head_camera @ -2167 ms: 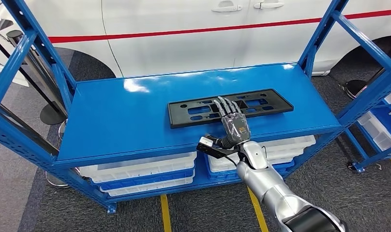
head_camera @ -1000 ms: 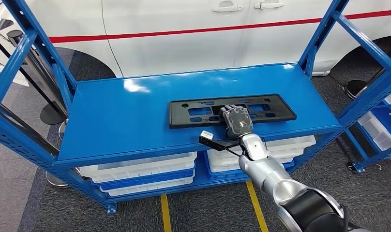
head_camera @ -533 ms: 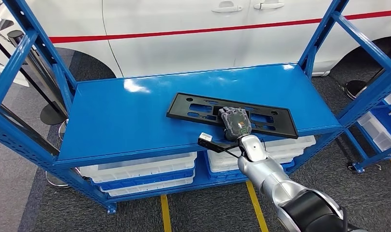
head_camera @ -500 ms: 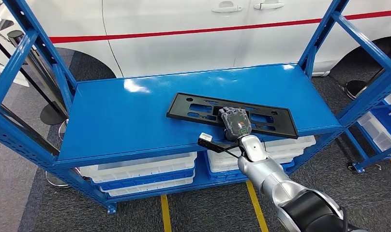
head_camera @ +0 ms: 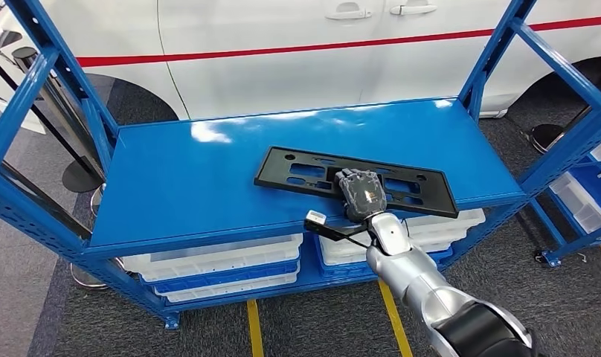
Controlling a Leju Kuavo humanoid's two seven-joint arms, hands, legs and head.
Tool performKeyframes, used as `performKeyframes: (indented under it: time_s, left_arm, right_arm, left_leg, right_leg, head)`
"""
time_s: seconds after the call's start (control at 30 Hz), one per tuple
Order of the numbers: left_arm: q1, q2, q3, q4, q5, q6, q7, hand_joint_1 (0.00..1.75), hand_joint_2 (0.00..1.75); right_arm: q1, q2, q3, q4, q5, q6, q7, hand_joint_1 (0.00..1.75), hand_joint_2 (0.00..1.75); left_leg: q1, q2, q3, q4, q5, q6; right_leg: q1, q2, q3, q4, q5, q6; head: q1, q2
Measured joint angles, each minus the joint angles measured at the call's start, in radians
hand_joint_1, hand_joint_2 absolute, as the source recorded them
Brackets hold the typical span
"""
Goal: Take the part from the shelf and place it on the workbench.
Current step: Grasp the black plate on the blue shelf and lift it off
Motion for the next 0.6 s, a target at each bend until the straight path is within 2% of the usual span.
performKeyframes:
  time_s: [0.1, 0.17, 0.23, 0.3, 0.33, 0.37, 0.4, 0.43, 0.47, 0.5, 0.53, 0.6]
  left_arm:
    - [-0.001, 0.0, 0.01, 0.0, -0.002, 0.0, 0.006, 0.0, 1.75]
    - [-0.002, 0.0, 0.012, 0.0, -0.005, 0.0, 0.008, 0.0, 1.75]
    - [-0.003, 0.0, 0.013, 0.0, -0.005, 0.0, 0.009, 0.0, 1.75]
    - [-0.003, 0.0, 0.014, 0.0, -0.006, 0.0, 0.009, 0.0, 1.75]
    - [-0.003, 0.0, 0.015, 0.0, -0.006, 0.0, 0.009, 0.0, 1.75]
    - [-0.002, 0.0, 0.017, 0.0, -0.006, 0.0, 0.01, 0.0, 1.75]
    - [-0.002, 0.0, 0.018, 0.0, -0.006, 0.0, 0.01, 0.0, 1.75]
    - [-0.002, 0.0, 0.019, 0.0, -0.006, 0.0, 0.01, 0.0, 1.75]
    - [-0.001, 0.0, 0.02, 0.001, -0.007, 0.0, 0.01, 0.0, 1.75]
    - [-0.002, 0.0, 0.022, 0.001, -0.007, 0.0, 0.011, 0.0, 1.75]
    - [-0.003, 0.0, 0.024, 0.002, -0.009, 0.0, 0.011, 0.0, 1.75]
    - [-0.005, 0.0, 0.028, 0.002, -0.013, 0.0, 0.012, 0.0, 1.75]
  right_arm:
    - [0.053, -0.004, -0.002, -0.107, 0.028, -0.001, -0.015, 1.75, 1.75]
    - [0.074, -0.008, -0.005, -0.172, 0.037, -0.002, -0.019, 1.75, 1.75]
    - [0.086, -0.012, -0.008, -0.219, 0.045, -0.002, -0.025, 1.75, 1.75]
    - [0.104, -0.021, -0.01, -0.255, 0.054, -0.002, -0.036, 1.75, 1.75]
    - [0.114, -0.027, -0.011, -0.27, 0.056, -0.002, -0.046, 1.75, 1.75]
    - [0.124, -0.034, -0.011, -0.283, 0.056, -0.002, -0.056, 1.75, 1.75]
    - [0.131, -0.041, -0.011, -0.296, 0.056, -0.002, -0.065, 1.75, 1.75]
    - [0.136, -0.049, -0.011, -0.311, 0.056, -0.002, -0.071, 1.75, 1.75]
    - [0.141, -0.056, -0.011, -0.325, 0.057, -0.002, -0.075, 1.75, 1.75]
    - [0.146, -0.061, -0.011, -0.34, 0.061, -0.002, -0.077, 1.75, 1.75]
    - [0.151, -0.066, -0.01, -0.353, 0.067, -0.002, -0.078, 1.75, 1.75]
    - [0.161, -0.071, -0.01, -0.375, 0.078, -0.002, -0.075, 1.75, 1.75]
  left_leg:
    - [-0.004, 0.0, -0.004, 0.001, 0.004, 0.008]
    - [0.002, 0.003, 0.003, -0.02, 0.018, 0.019]
    - [0.008, 0.008, 0.008, -0.034, 0.031, 0.029]
    - [0.008, 0.009, 0.007, -0.032, 0.031, 0.031]
    - [0.008, 0.007, 0.006, -0.028, 0.028, 0.03]
    - [0.009, 0.005, 0.007, -0.023, 0.023, 0.028]
    - [0.01, 0.003, 0.008, -0.016, 0.016, 0.025]
    - [0.012, 0.002, 0.008, -0.005, 0.006, 0.02]
    - [0.012, 0.0, 0.003, 0.007, -0.005, 0.013]
    - [0.011, -0.001, -0.005, 0.023, -0.014, 0.007]
    - [0.01, -0.002, -0.015, 0.036, -0.021, 0.001]
    - [0.01, -0.003, -0.03, 0.05, -0.023, -0.007]
  right_leg:
    - [-0.006, 0.001, -0.003, -0.008, 0.007, 0.012]
    - [-0.004, 0.0, -0.01, 0.002, 0.001, 0.017]
    - [-0.003, -0.002, -0.051, 0.08, -0.04, 0.018]
    - [-0.005, -0.001, -0.124, 0.215, -0.089, 0.021]
    - [-0.007, -0.002, -0.152, 0.259, -0.092, 0.024]
    - [-0.01, -0.002, -0.167, 0.27, -0.075, 0.026]
    - [-0.012, -0.003, -0.163, 0.242, -0.04, 0.028]
    - [-0.015, -0.004, -0.146, 0.184, 0.003, 0.029]
    - [-0.015, -0.004, -0.129, 0.136, 0.033, 0.028]
    - [-0.014, -0.004, -0.116, 0.096, 0.048, 0.024]
    - [-0.011, -0.004, -0.112, 0.076, 0.048, 0.019]
    - [-0.007, -0.002, -0.116, 0.072, 0.035, 0.009]
  head:
    - [0.0, 0.0]
    - [0.0, 0.0]
    - [0.0, 0.0]
    - [0.0, 0.0]
    - [0.0, 0.0]
    - [0.0, 0.0]
    - [0.0, 0.0]
    - [0.0, 0.0]
    - [0.0, 0.0]
    - [0.0, 0.0]
    - [0.0, 0.0]
    - [0.0, 0.0]
